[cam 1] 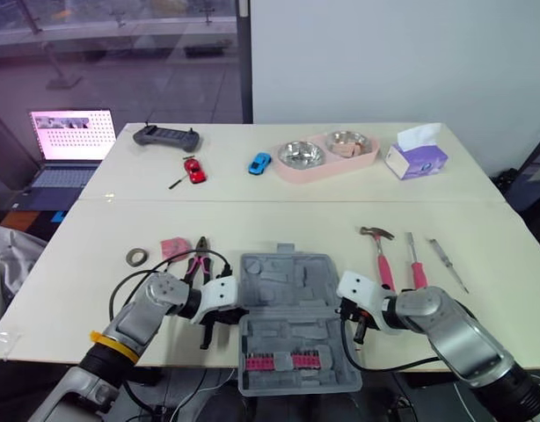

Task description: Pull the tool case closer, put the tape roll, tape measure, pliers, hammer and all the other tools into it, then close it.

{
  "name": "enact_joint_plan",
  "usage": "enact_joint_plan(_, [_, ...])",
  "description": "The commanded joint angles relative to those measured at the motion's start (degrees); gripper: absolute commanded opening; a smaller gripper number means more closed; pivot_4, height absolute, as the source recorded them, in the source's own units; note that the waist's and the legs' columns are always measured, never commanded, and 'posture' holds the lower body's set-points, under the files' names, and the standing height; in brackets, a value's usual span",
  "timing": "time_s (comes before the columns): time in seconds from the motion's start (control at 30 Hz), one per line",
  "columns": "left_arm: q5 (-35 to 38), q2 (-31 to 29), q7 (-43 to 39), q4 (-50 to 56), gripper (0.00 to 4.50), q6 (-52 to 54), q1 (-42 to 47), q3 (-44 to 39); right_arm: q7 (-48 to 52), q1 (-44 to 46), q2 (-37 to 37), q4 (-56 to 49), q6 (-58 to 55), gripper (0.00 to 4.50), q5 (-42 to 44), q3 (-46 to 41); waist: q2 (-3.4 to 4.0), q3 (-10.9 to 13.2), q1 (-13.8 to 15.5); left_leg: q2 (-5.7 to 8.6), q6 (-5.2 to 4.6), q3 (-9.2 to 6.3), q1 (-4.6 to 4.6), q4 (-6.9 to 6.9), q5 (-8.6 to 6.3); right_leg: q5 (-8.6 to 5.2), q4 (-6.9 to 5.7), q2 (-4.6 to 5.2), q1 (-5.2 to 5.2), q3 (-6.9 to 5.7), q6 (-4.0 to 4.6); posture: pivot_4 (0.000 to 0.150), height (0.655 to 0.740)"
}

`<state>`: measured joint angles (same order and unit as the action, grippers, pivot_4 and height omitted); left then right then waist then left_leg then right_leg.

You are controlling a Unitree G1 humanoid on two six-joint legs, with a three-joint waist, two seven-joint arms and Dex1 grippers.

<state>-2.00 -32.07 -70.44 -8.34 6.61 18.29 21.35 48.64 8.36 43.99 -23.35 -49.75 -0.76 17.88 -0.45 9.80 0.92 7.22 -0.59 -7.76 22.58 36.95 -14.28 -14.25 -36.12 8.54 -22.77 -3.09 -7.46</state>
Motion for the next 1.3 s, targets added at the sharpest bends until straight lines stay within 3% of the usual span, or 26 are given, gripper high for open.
enact_joint_plan(0.03, [-1.03, 0.64, -0.35, 2.02, 0.02, 0.71, -1.07, 3.33, -0.4, -2.69, 1.05, -5.91, -1.53, 0.0, 2.13, -2.54, 0.0, 0.0, 0.08, 0.0, -0.01, 0.0, 0.01, 0.0, -0.01, -0.01, 0.0, 0.01, 0.0, 0.0, -0.01, 0.15, 0.737])
enact_joint_plan(0.43, [-1.98, -0.66, -0.3, 5.7, 0.02, 3.72, -2.91, 4.69, -3.22, -6.31, 1.81, -9.76, -4.62, 0.0, 3.96, -4.69, 0.04, -0.02, -0.05, 0.01, -0.05, 0.0, -0.01, 0.0, -0.04, -0.03, 0.04, 0.02, 0.04, 0.0, -0.05, 0.15, 0.737])
enact_joint_plan(1.3, [-1.19, -1.64, 2.33, -0.51, 0.02, 2.62, -0.31, 2.22, -4.35, -4.94, 3.17, -6.72, -3.38, 0.0, 4.79, -3.68, 0.04, -0.03, -0.06, -0.01, -0.05, 0.01, -0.03, 0.01, -0.03, -0.03, 0.03, 0.01, 0.04, 0.0, -0.05, 0.15, 0.737])
